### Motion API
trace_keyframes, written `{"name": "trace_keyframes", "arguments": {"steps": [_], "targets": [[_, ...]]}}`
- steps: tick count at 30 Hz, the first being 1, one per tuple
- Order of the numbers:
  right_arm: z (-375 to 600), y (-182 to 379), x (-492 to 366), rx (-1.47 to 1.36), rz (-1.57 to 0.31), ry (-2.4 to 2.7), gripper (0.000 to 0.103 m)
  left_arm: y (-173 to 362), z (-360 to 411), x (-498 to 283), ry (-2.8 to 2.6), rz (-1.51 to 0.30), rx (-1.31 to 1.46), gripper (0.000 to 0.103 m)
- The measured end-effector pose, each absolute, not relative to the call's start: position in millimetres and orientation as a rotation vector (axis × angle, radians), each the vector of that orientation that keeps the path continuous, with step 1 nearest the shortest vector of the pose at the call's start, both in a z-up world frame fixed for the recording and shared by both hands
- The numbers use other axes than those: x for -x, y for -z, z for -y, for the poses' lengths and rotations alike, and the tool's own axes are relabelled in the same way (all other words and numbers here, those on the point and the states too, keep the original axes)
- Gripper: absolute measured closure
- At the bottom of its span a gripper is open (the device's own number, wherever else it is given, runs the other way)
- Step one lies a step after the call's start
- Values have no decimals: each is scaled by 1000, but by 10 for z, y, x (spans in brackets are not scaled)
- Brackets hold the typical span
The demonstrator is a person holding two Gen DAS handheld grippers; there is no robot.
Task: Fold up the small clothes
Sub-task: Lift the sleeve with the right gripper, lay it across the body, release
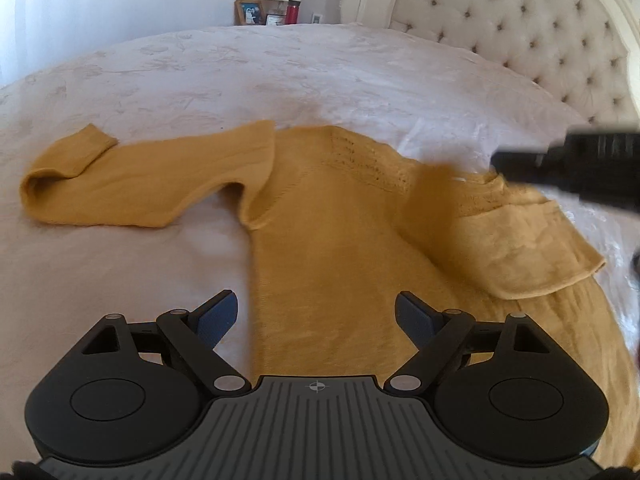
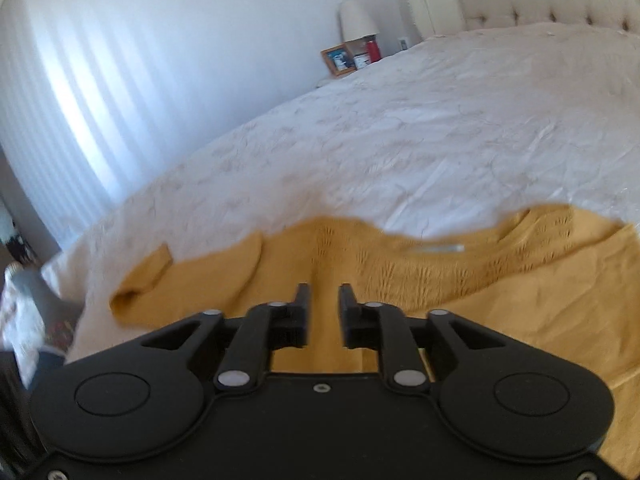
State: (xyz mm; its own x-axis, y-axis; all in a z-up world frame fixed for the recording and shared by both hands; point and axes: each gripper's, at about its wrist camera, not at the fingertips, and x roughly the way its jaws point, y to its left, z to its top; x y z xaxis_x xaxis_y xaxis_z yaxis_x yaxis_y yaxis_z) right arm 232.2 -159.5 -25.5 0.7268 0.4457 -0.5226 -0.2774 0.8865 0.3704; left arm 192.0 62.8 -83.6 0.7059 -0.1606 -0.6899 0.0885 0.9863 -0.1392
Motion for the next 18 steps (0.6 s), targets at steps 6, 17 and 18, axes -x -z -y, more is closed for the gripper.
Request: {"name": "trace_keyframes", "arguments": {"steps": [6, 17, 18], "targets": [[1805, 478, -1861, -239, -638, -331, 46, 817, -638, -2001, 167, -756, 109, 17], [2352, 989, -1059, -195, -666, -195, 47, 902, -283, -2513, 194, -783, 78, 17], [2356, 1016, -1031, -198, -659, -199, 47, 928, -255, -2574, 195, -797, 70, 17]]}}
